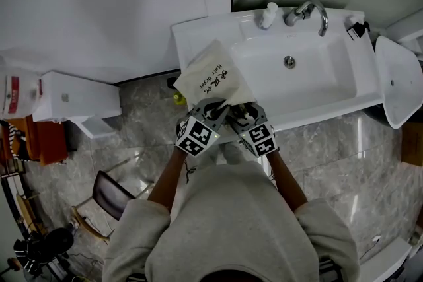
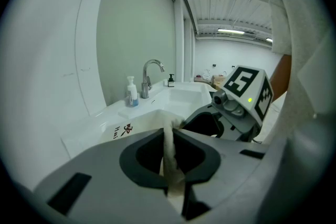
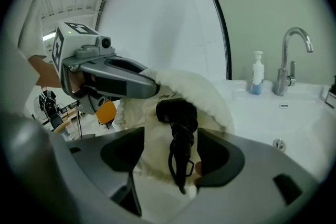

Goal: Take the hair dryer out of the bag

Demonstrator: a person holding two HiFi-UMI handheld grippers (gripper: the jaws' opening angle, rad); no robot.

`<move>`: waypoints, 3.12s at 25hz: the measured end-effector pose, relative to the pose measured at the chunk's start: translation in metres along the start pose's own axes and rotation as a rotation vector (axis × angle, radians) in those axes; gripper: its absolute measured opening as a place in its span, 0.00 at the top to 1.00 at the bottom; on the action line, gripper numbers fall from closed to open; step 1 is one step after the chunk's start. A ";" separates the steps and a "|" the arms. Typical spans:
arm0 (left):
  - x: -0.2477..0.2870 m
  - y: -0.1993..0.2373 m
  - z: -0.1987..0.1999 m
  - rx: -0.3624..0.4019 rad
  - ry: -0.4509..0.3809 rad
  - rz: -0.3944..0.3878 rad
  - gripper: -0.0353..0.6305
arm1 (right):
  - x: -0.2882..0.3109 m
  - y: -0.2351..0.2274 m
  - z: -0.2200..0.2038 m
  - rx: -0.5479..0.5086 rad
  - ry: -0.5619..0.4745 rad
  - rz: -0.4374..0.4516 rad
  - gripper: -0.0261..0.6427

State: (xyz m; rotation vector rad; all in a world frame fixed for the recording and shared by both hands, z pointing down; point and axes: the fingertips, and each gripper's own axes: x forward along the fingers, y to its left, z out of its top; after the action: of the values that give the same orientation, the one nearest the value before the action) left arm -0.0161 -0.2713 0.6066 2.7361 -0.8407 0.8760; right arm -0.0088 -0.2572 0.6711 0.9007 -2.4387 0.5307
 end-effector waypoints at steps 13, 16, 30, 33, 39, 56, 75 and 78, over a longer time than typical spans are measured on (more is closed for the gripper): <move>0.001 0.001 0.000 0.010 0.006 -0.029 0.90 | 0.053 -0.010 -0.005 -0.011 0.086 0.001 0.47; 0.003 0.001 -0.002 -0.002 0.007 -0.042 0.90 | 0.063 -0.012 -0.010 0.005 0.117 0.013 0.45; 0.009 0.007 -0.006 -0.068 0.000 -0.076 0.90 | 0.095 -0.028 -0.026 -0.021 0.204 -0.037 0.46; 0.008 0.010 -0.006 -0.090 -0.002 -0.079 0.90 | 0.097 -0.031 -0.027 -0.036 0.222 -0.061 0.49; 0.010 0.014 -0.007 -0.107 -0.004 -0.078 0.90 | 0.100 -0.042 -0.030 -0.072 0.258 -0.104 0.61; 0.014 0.017 -0.019 -0.096 0.013 -0.046 0.90 | 0.084 -0.036 -0.027 -0.098 0.265 -0.070 0.65; 0.022 0.019 -0.016 -0.091 0.008 -0.042 0.90 | 0.010 -0.033 -0.044 -0.081 0.279 -0.071 0.65; 0.025 0.021 -0.015 -0.091 0.013 -0.040 0.90 | -0.005 -0.035 -0.049 -0.073 0.278 -0.087 0.65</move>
State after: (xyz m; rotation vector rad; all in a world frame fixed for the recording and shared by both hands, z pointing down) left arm -0.0186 -0.2953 0.6327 2.6563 -0.8000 0.8265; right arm 0.0328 -0.2548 0.7148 0.8380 -2.1451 0.4961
